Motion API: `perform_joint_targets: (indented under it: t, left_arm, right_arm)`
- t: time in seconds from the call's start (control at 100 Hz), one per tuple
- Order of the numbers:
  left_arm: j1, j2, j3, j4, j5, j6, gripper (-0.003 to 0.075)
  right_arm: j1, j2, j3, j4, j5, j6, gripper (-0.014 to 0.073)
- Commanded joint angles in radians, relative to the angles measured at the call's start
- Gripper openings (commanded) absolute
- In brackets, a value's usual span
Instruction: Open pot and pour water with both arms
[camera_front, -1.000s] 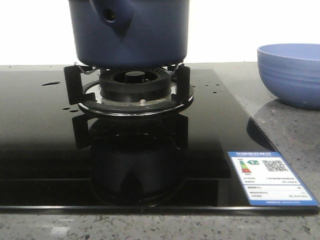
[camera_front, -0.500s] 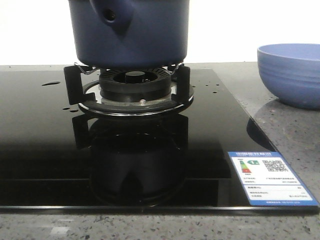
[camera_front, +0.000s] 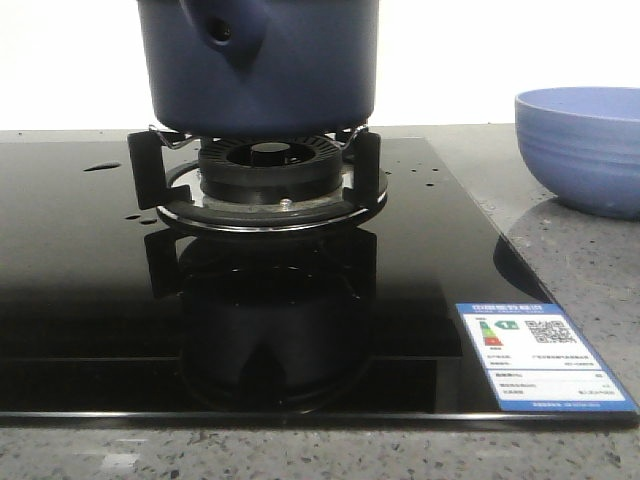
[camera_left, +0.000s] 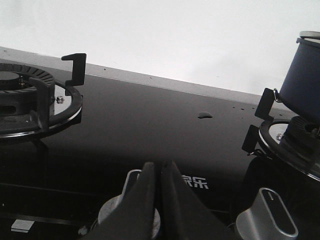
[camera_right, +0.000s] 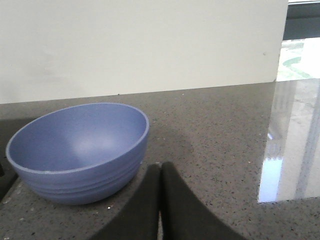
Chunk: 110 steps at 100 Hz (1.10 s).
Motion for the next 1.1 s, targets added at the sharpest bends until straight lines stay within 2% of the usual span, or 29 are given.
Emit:
perform_joint_targets:
  t: [0.0,0.08,0.21,0.26,0.36,1.09]
  left_arm:
    - [-0.002,-0.027,0.033,-0.002,-0.083,-0.008,-0.0019]
    - [-0.002,-0.027,0.033,-0.002,-0.083,-0.008,-0.0019]
    - [-0.002,-0.027,0.033,-0.002,-0.083,-0.008,-0.0019]
    - [-0.002,-0.027,0.033,-0.002,-0.083,-0.008,-0.0019]
    - [-0.002,-0.025,0.033,-0.002,-0.083,-0.008,-0.0019]
    - [-0.002,-0.025,0.033,-0.002,-0.083,-0.008,-0.0019]
  right_arm:
    - [0.001,-0.008,0.052,-0.078,-0.199,0.071,-0.0051]
    - [0.001,-0.045,0.116,-0.111,-0.248,0.094,-0.0051]
    - [0.001,-0.151,0.206,-0.160,-0.245,0.157,-0.0051]
    - [0.001,-0.195,0.201,-0.162,-0.138,0.167,-0.0051]
    - [0.001,-0.190,0.203,-0.164,-0.112,0.167,-0.0051]
    - [0.001,-0.190,0.203,-0.162,-0.113,0.167,-0.0051]
